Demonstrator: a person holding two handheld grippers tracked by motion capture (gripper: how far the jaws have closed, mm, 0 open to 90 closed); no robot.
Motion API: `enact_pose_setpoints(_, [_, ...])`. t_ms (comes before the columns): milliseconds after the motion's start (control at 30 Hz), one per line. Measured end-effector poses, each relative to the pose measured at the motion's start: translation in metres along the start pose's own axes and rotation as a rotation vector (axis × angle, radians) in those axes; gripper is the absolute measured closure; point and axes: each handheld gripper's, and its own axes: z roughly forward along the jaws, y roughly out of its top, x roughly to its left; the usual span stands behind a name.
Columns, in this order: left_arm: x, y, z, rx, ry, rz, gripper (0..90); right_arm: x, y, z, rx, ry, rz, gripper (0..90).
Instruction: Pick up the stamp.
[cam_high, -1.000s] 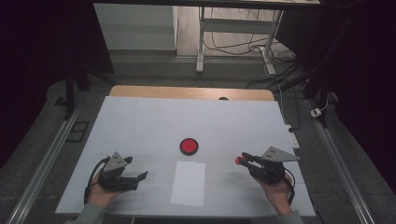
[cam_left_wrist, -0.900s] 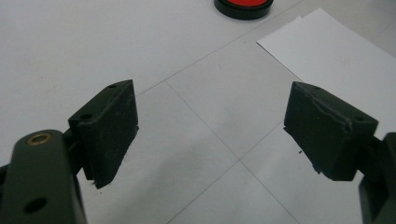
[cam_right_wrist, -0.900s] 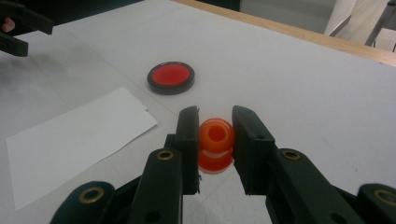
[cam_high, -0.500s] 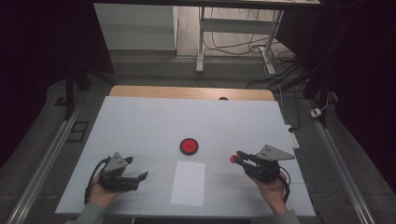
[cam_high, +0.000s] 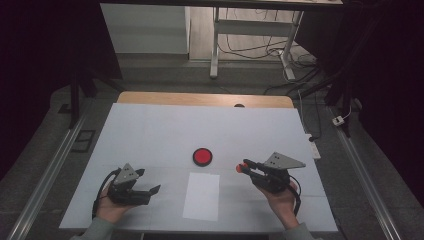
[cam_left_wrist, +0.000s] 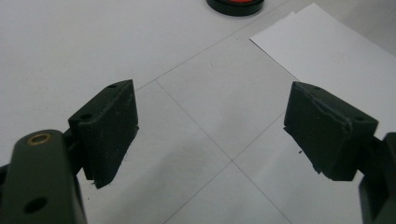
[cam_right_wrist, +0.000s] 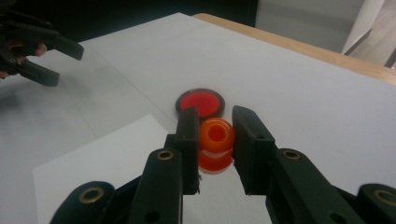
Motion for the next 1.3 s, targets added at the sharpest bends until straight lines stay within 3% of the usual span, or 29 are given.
enact_pose_setpoints(367, [0.000, 0.000, 0.000, 0.003, 0.003, -0.001, 18.1, 0.014, 0.016, 0.027, -0.011, 0.063, -0.013, 71.9])
enact_pose_setpoints(733, [-0.001, 0.001, 0.000, 0.000, 0.001, 0.006, 18.1, 0.025, 0.014, 0.040, -0.001, 0.117, -0.013, 71.9])
enact_pose_setpoints(967, [-0.001, 0.001, 0.001, 0.003, 0.004, 0.009, 18.1, 0.032, 0.011, 0.049, 0.017, 0.166, -0.041, 71.9])
enact_pose_setpoints(1300, [-0.001, 0.001, 0.000, 0.003, 0.005, 0.011, 18.2, 0.034, 0.011, 0.049, 0.016, 0.166, -0.043, 71.9])
